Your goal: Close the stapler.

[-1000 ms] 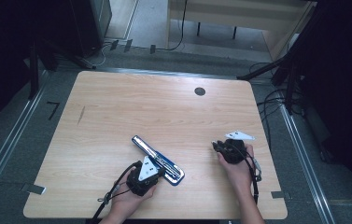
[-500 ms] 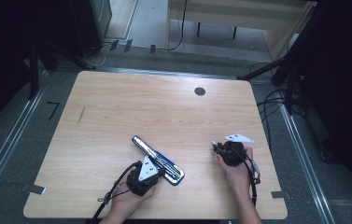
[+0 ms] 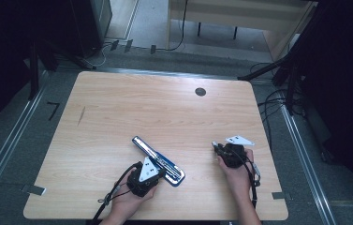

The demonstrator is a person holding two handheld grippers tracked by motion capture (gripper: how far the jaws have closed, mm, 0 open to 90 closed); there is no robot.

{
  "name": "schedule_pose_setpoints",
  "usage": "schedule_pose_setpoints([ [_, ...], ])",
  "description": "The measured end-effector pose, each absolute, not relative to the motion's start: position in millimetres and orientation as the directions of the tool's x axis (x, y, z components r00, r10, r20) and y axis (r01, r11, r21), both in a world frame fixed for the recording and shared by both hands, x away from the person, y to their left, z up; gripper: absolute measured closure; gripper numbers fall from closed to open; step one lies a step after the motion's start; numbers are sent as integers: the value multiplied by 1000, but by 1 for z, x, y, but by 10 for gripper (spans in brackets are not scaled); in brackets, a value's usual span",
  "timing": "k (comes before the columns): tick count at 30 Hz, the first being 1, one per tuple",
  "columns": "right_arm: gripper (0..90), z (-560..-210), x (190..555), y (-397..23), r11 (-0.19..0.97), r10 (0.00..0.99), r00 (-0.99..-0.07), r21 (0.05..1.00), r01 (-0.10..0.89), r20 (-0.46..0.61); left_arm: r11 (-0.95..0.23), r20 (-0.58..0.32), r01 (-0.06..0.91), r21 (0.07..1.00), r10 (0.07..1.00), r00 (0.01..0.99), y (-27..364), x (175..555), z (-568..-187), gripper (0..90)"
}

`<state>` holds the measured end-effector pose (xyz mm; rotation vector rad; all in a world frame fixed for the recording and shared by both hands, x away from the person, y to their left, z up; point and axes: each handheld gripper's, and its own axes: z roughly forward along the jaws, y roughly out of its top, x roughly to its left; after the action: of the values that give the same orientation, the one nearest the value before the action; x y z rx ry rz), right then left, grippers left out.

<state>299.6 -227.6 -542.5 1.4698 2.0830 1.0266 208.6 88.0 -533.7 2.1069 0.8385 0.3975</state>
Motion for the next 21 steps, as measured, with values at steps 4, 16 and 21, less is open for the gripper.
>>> schedule_pose_setpoints([
  [4,802,-540,297,-227,174,918,-382,761,625,104,-447,-8,428,785,684,729,88,209,-534,900],
  [16,802,-534,286,-219,184,898,-424,773,607,119,-447,-5,426,786,685,728,88,208,-534,900],
  [21,802,-528,280,-212,209,888,-447,774,598,106,-449,-4,427,785,685,728,88,208,-534,900],
])
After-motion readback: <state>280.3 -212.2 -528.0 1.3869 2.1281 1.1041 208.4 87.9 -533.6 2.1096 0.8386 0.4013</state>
